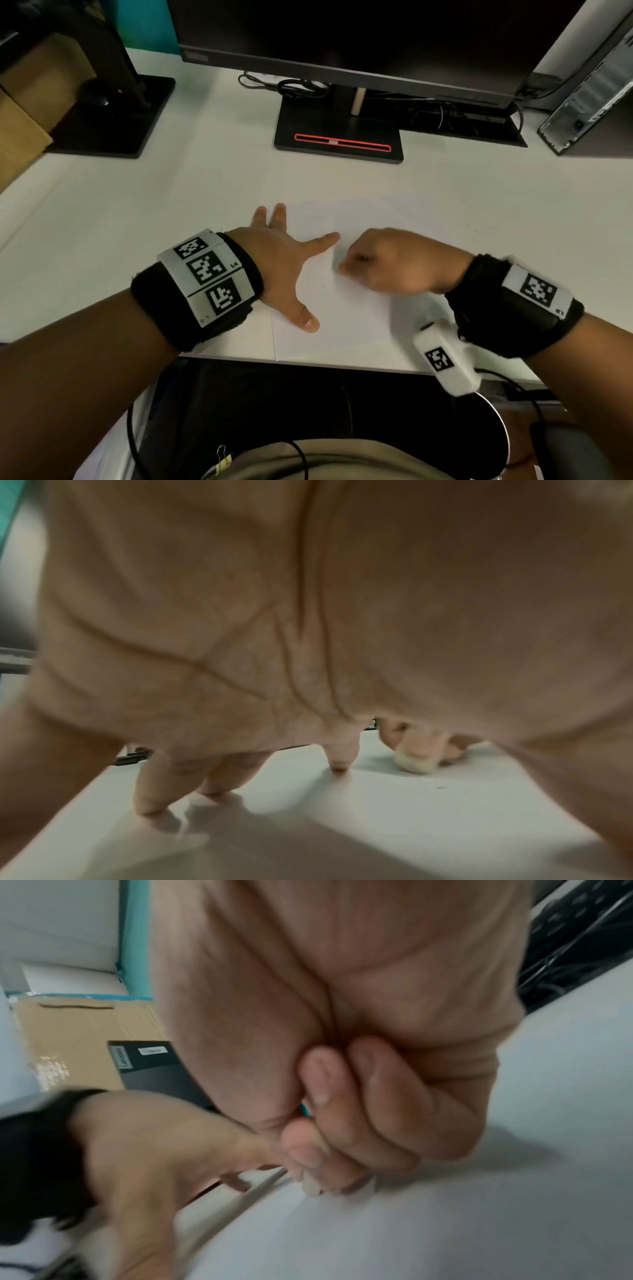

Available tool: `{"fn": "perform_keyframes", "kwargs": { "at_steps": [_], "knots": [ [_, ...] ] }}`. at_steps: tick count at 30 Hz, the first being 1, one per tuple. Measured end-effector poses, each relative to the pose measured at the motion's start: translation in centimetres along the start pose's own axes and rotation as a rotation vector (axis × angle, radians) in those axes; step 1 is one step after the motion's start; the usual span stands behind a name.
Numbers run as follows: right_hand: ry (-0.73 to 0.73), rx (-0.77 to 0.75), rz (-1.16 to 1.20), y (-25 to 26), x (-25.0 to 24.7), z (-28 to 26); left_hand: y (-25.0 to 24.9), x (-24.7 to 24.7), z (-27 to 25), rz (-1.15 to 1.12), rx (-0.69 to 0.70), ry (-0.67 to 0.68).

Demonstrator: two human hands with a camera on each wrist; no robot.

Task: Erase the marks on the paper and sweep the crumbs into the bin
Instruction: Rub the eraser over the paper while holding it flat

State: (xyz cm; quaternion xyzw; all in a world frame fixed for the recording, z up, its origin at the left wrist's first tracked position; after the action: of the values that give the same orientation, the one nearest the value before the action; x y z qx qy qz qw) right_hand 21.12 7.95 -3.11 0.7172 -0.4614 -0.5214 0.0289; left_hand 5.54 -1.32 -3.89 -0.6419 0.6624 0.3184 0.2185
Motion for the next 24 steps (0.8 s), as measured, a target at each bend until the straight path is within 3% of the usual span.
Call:
{"fn": "perform_keyframes", "kwargs": {
  "at_steps": [3,7,11,15,19,24],
  "knots": [
    [-0.049,-0.003,0.012,0.0,-0.4,0.3,0.0,0.0,-0.3,0.011,-0.007,-0.007],
    [0.069,-0.014,-0.004,0.2,0.4,-0.5,0.1,-0.1,-0.6,0.030,-0.025,-0.033],
    [-0.021,0.035,0.029,-1.2,-1.0,-0.5,0.2,-0.1,-0.7,0.052,-0.047,-0.037],
    [0.060,-0.008,-0.014,-0.6,-0.1,-1.0,0.2,-0.2,-0.6,0.092,-0.066,-0.024],
    [-0.009,0.022,0.021,-0.8,-1.0,-0.5,0.2,-0.2,-0.6,0.099,-0.069,-0.025],
    [0.068,-0.036,-0.029,0.4,0.6,-0.5,0.2,-0.3,-0.5,0.096,-0.073,-0.018]
  ]
}}
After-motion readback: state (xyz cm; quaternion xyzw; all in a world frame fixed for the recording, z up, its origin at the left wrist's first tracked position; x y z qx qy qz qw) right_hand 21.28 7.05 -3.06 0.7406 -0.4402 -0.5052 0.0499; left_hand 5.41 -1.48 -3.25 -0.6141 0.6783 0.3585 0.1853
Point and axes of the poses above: each hand's wrist, its own z-axis towards the middle knuckle, its own x-axis out of the palm, y = z × x, the point moved 2 cm from there along z, towards the middle knuckle, and after that the axes turned 13 degrees about z, right-handed, at the moved point
